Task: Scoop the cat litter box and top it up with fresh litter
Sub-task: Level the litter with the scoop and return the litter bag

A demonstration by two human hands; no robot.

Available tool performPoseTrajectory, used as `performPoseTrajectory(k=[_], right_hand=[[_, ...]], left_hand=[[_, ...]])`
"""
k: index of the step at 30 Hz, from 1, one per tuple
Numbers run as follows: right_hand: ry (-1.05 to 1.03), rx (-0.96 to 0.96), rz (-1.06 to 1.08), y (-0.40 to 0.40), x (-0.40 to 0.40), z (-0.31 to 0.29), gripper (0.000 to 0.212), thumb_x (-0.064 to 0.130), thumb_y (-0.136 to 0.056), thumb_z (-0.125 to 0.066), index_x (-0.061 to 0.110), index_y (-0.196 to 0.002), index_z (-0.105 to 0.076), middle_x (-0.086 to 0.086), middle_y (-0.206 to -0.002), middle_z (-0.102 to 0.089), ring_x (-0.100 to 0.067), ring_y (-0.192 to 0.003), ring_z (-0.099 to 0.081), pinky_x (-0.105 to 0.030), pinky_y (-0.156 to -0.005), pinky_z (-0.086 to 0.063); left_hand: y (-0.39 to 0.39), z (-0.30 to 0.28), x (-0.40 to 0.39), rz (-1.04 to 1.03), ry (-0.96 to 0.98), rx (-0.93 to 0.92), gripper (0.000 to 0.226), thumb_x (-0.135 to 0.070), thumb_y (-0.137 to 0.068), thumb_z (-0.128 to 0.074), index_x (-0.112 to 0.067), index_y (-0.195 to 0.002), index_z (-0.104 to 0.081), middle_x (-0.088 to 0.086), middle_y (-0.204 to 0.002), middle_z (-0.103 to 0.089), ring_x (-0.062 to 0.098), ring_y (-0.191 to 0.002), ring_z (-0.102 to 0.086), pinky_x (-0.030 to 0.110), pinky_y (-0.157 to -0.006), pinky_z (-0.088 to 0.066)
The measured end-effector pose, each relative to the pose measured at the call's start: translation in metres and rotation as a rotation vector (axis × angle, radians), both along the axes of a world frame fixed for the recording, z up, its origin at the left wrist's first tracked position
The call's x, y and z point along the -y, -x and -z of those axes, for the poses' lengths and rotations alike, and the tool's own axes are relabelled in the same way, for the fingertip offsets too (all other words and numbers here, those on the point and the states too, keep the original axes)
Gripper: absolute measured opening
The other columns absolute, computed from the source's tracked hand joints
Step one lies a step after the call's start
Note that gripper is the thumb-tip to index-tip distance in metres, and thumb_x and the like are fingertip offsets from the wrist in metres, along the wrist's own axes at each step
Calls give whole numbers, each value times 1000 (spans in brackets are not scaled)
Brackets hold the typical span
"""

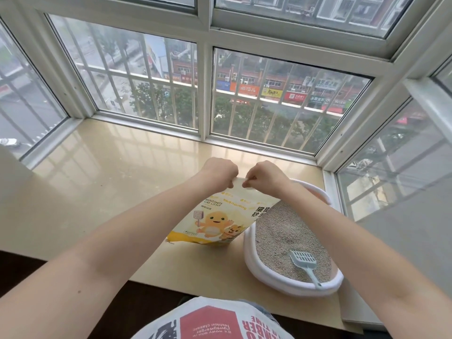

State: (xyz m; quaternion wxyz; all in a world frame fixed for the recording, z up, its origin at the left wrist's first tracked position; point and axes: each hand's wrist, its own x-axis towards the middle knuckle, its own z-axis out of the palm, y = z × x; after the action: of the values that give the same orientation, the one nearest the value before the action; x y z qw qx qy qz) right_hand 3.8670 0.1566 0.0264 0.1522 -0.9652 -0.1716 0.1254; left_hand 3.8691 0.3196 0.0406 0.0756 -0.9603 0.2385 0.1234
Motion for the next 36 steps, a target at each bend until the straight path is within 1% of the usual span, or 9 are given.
performPoseTrajectory(k=[3, 7, 11, 14, 18, 21, 29, 33, 36], right_hand=[[-216, -77, 66, 3, 17, 8, 23, 26, -72, -82, 13, -91, -76, 0, -89, -73, -16, -85, -64, -33, -80, -50], [39, -169, 126, 6, 47, 20, 54, 31, -66, -84, 22, -116, -66, 7, -106, -63, -11, -100, -57, -30, -90, -47], [218, -137, 136, 0, 60, 41, 25, 29, -78, -72, 17, -99, -72, -4, -93, -71, -21, -83, -62, -33, -74, -52], [190, -65, 117, 3, 49, 35, 16, 22, -89, -63, 11, -91, -75, -5, -82, -68, -24, -76, -58, -28, -64, -39], [215, -14, 35, 7, 22, 23, 16, 19, -91, -61, 13, -90, -75, -5, -91, -71, -26, -89, -62, -26, -66, -38], [258, 9, -39, 7, 0, 13, 15, 18, -89, -61, 17, -94, -76, -1, -97, -72, -23, -95, -63, -29, -74, -46], [336, 124, -108, 8, -37, -21, 17, 13, -87, -61, 20, -88, -76, 4, -92, -73, -21, -89, -65, -31, -76, -52], [376, 63, -71, 21, -46, -4, 16, 13, -88, -60, 17, -88, -75, 2, -93, -73, -22, -89, -66, -30, -74, -51], [367, 10, -17, 29, -37, 12, 19, 9, -88, -58, 17, -89, -76, 3, -95, -73, -22, -92, -66, -31, -77, -53]], left_hand=[[-2, 5, -5, 22, -14, 34, 14, -25, -93, -58, -14, -93, -67, 2, -88, -62, 27, -88, -63, 28, -63, -38], [-4, 13, -16, 2, 18, 56, 17, -27, -93, -59, -16, -80, -62, 0, -79, -53, 26, -77, -55, 26, -61, -34], [-2, 19, -30, -37, 56, 51, 23, -29, -92, -60, -18, -73, -55, -1, -77, -53, 25, -75, -54, 26, -60, -33], [0, 19, -48, -95, 94, 32, 23, -31, -91, -61, -16, -74, -60, -1, -76, -56, 25, -78, -59, 26, -61, -35], [5, 23, -84, -197, 151, 33, 24, -34, -90, -61, -15, -76, -64, -2, -73, -56, 24, -73, -55, 25, -58, -32], [7, 25, -109, -253, 182, 40, 29, -36, -89, -62, -14, -70, -61, 1, -71, -57, 25, -72, -55, 26, -52, -29], [3, 17, -151, -349, 319, 59, 36, -35, -87, -62, -10, -62, -54, 1, -61, -49, 25, -66, -51, 26, -48, -25], [13, 31, -149, -317, 263, -14, 24, -34, -88, -61, -13, -77, -67, 0, -74, -57, 23, -80, -58, 26, -58, -36], [22, 47, -136, -273, 269, -48, 21, -27, -91, -58, -16, -74, -62, 1, -76, -54, 26, -87, -59, 26, -60, -33]])
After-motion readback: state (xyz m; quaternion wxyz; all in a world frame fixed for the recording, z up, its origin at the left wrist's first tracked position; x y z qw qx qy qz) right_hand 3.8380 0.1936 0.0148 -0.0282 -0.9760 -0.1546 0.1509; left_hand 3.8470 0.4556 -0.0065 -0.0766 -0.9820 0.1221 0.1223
